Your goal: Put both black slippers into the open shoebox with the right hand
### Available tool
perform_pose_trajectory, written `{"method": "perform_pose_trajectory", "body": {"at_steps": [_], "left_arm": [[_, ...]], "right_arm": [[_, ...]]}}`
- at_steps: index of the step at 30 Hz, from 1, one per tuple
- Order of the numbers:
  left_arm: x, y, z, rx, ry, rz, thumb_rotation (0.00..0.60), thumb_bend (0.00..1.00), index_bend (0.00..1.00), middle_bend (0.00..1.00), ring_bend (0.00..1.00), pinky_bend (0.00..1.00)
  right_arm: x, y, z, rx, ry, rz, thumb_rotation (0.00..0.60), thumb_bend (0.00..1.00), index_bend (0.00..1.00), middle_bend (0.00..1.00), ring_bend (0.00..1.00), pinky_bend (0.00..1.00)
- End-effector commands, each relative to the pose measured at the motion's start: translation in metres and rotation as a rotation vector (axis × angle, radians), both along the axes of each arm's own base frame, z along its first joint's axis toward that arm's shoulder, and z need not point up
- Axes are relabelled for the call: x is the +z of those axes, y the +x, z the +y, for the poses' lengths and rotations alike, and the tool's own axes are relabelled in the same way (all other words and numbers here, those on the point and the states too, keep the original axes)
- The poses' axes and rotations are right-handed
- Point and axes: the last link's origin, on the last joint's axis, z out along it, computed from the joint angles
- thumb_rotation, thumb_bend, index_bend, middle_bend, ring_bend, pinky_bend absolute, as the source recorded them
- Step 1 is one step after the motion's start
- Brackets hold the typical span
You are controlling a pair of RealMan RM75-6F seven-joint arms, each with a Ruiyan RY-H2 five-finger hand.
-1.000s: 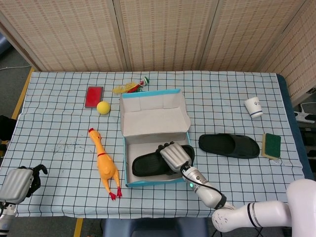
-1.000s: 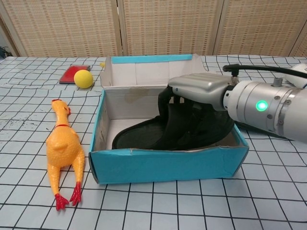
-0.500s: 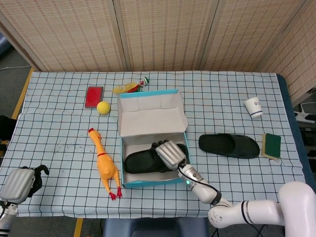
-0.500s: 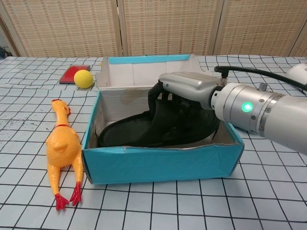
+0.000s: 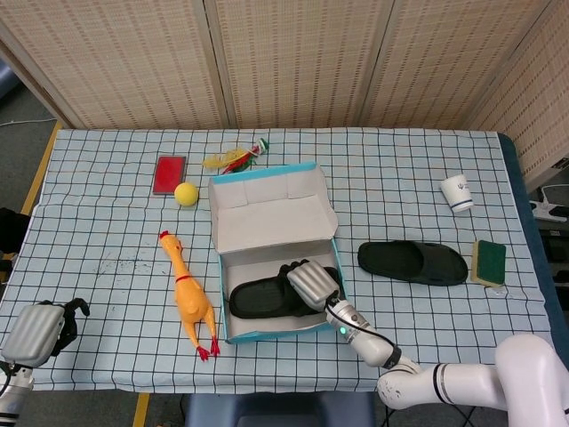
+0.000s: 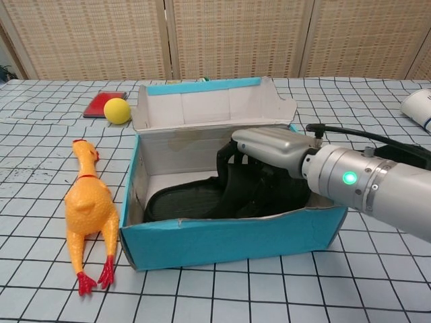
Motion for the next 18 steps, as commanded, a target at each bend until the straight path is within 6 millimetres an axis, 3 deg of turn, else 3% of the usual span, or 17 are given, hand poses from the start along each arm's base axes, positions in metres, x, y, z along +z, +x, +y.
{"method": "perform_pose_trajectory", "body": {"at_steps": [1,4,8,13,18], "left_arm": [[0.0,-0.001,0.0,0.003,0.001,0.0,0.6,0.83,0.48,0.59,0.7,0.57],[0.001,-0.001,0.001,0.006,0.001,0.001,0.6,0.83,0.48,0.59,0.7,0.57],[0.0,-0.001,0.001,0.005,-0.002,0.0,0.6,0.83,0.48,0.59,0.7,0.57],[-0.001,-0.001,0.001,0.007,-0.011,0.003,0.6,0.83,0.48,0.59,0.7,0.57],[-0.002,-0.002,0.002,0.011,-0.011,0.003,0.6,0.83,0.48,0.59,0.7,0.57]], "right_arm": [[-0.004,-0.01,-0.004,-0.03,0.015,0.014,0.6,0.05,0.47,0.46,0.35,0.38],[0.002,-0.014,-0.007,-0.04,0.042,0.023,0.6,0.05,0.36,0.34,0.23,0.31],[0.018,-0.011,-0.006,-0.04,0.056,-0.011,0.6,0.05,0.16,0.11,0.01,0.11],[0.044,-0.005,-0.003,-0.038,0.065,-0.076,0.6,0.05,0.01,0.0,0.0,0.04],[0.068,-0.01,-0.005,-0.012,0.006,-0.071,0.6,0.05,0.0,0.0,0.0,0.02]]}}
